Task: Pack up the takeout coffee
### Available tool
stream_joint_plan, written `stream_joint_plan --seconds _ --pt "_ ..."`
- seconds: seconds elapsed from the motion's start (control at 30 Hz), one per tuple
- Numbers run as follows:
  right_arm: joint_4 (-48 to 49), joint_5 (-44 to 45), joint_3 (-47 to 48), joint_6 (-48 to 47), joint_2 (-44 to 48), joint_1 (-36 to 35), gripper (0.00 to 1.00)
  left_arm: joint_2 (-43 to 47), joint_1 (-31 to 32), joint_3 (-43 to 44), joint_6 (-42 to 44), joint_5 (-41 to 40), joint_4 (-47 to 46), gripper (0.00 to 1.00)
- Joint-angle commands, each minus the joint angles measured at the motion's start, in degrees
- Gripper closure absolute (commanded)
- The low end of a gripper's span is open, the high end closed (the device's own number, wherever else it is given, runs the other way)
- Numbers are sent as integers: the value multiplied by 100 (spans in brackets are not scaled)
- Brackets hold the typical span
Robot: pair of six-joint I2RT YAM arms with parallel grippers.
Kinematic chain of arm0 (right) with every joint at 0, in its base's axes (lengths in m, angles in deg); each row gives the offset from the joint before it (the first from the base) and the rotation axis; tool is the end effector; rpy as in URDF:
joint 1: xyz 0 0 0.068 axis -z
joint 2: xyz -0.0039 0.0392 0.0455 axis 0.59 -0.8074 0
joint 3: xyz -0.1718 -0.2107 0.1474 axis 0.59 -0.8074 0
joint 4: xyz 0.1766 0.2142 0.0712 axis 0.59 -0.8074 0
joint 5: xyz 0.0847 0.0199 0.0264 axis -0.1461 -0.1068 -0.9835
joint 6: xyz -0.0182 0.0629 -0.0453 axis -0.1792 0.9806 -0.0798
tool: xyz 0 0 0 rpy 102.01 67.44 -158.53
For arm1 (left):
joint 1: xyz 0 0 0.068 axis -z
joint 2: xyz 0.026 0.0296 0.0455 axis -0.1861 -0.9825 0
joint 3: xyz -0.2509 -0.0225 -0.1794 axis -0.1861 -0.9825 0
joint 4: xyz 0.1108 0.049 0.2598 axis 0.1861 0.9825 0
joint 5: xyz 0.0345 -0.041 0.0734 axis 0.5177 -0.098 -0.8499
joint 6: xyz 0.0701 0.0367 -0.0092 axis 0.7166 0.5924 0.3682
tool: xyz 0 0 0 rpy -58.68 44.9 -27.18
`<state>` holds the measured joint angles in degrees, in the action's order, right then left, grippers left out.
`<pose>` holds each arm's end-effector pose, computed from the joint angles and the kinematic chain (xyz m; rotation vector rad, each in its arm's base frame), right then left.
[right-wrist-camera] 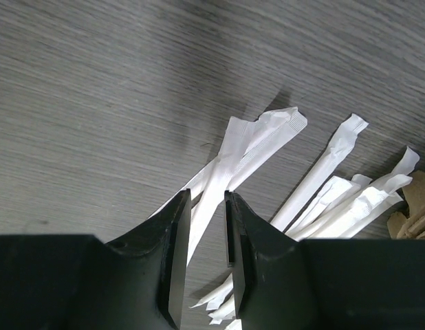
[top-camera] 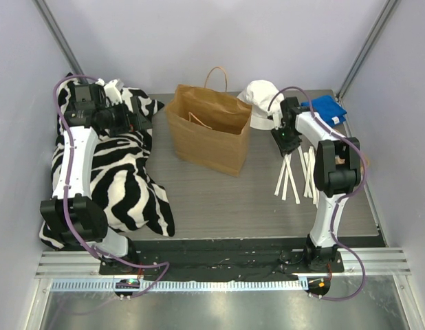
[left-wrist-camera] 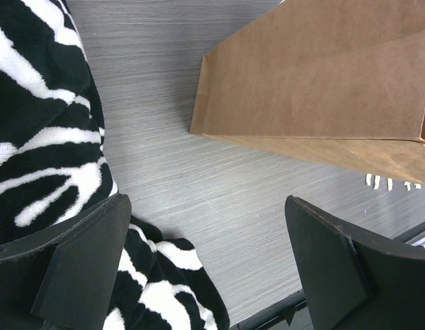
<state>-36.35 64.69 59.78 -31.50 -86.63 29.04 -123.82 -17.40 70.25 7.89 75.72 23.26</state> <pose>0.4605 0.0565 0.1900 -0.6370 2.7862 -0.0633 0.3699 0.0088 0.3943 -0.0563 2.3087 -0.6335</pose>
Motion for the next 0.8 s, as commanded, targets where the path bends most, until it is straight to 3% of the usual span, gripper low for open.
stream_joint_plan --seconds 0.0,0.43,0.63,0.77 --pt "-60 81 245 -84 -117 70 66 -14 -44 113 -26 151 -134 0" --pt "-60 -16 315 -22 -381 167 70 -76 -35 121 54 142 -81 0" --pt "-60 -7 324 -40 -381 237 81 -76 -44 130 71 125 -46 0" --pt "-78 37 298 -66 -372 272 95 -85 -35 130 106 116 -29 0"
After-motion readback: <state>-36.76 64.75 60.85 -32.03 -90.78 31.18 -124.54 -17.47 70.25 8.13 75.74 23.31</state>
